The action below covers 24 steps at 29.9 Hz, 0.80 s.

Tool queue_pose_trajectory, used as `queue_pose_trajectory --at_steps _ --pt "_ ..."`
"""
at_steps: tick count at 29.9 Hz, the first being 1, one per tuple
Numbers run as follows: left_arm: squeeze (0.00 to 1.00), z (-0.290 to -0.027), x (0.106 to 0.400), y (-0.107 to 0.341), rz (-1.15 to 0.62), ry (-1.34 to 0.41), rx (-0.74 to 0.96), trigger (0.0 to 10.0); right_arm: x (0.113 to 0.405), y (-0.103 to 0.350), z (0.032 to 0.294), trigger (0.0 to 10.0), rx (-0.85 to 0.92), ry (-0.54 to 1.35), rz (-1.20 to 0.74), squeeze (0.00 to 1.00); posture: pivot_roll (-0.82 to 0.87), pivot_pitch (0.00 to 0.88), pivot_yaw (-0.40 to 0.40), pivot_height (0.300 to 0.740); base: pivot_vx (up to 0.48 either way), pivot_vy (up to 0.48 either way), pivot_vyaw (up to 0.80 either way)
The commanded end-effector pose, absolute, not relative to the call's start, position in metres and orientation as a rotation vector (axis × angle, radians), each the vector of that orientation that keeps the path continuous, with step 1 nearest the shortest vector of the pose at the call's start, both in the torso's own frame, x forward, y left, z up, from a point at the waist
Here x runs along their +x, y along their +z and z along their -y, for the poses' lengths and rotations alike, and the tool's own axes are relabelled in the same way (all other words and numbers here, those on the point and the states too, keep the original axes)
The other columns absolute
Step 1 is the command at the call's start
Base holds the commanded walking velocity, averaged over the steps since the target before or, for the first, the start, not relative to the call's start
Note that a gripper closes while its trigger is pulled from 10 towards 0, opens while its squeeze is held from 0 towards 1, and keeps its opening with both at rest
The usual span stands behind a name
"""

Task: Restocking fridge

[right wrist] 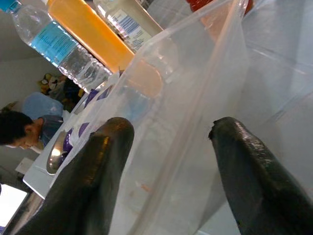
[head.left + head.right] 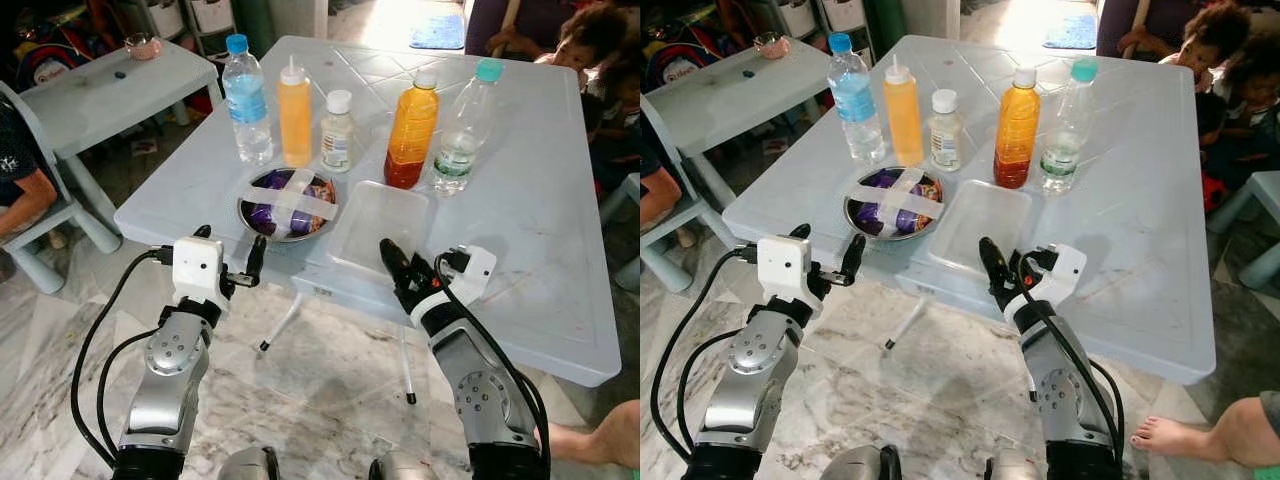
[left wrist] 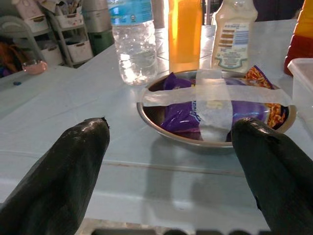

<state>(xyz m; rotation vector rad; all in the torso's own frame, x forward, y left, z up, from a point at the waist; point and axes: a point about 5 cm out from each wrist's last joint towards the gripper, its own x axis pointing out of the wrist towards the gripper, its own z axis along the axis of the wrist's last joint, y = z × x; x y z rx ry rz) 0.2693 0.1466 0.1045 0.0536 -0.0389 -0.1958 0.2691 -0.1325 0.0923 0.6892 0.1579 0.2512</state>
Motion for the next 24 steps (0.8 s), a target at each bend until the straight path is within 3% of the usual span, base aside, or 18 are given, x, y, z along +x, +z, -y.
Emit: queue_pose_trajectory --at_steps 1,9,24 --pt "0.00 -0.148 0.269 0.108 0.046 -0.196 0.070 10.0 0.271 0.095 0.129 0.0 0.724 0.261 -0.152 0.00 -0.08 0.080 0.072 0.740 0.000 0.000 0.00" --pt "0.00 -0.147 0.270 0.108 0.045 -0.202 0.070 10.0 0.271 0.092 0.133 0.0 0.805 0.210 -0.170 0.00 -0.08 0.081 0.076 0.740 0.000 0.000 0.00" --pt "0.00 -0.143 0.270 0.108 0.055 -0.217 0.058 10.0 0.274 0.093 0.142 0.0 0.792 0.144 -0.158 0.00 -0.08 0.074 0.075 0.740 0.000 0.000 0.00"
